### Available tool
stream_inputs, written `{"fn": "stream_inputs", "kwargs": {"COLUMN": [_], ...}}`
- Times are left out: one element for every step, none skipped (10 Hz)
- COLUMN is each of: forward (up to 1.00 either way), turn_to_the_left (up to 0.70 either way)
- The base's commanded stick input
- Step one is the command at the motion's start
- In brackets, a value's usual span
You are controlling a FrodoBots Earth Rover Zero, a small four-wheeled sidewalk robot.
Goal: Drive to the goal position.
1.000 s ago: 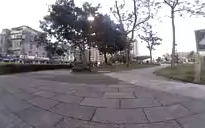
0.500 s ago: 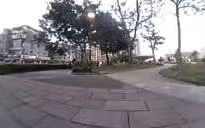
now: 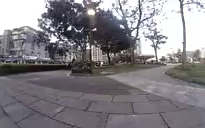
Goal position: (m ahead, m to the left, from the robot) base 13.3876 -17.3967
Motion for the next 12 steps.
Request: {"fn": "stream_inputs", "kwargs": {"forward": [1.00,1.00,1.00,1.00,1.00,1.00,1.00,1.00,1.00,1.00,1.00,1.00], "turn_to_the_left": [0.00,0.00,0.00,0.00,-0.36,-0.40,-0.40,-0.40,-0.40,-0.40,-0.40,-0.40]}}
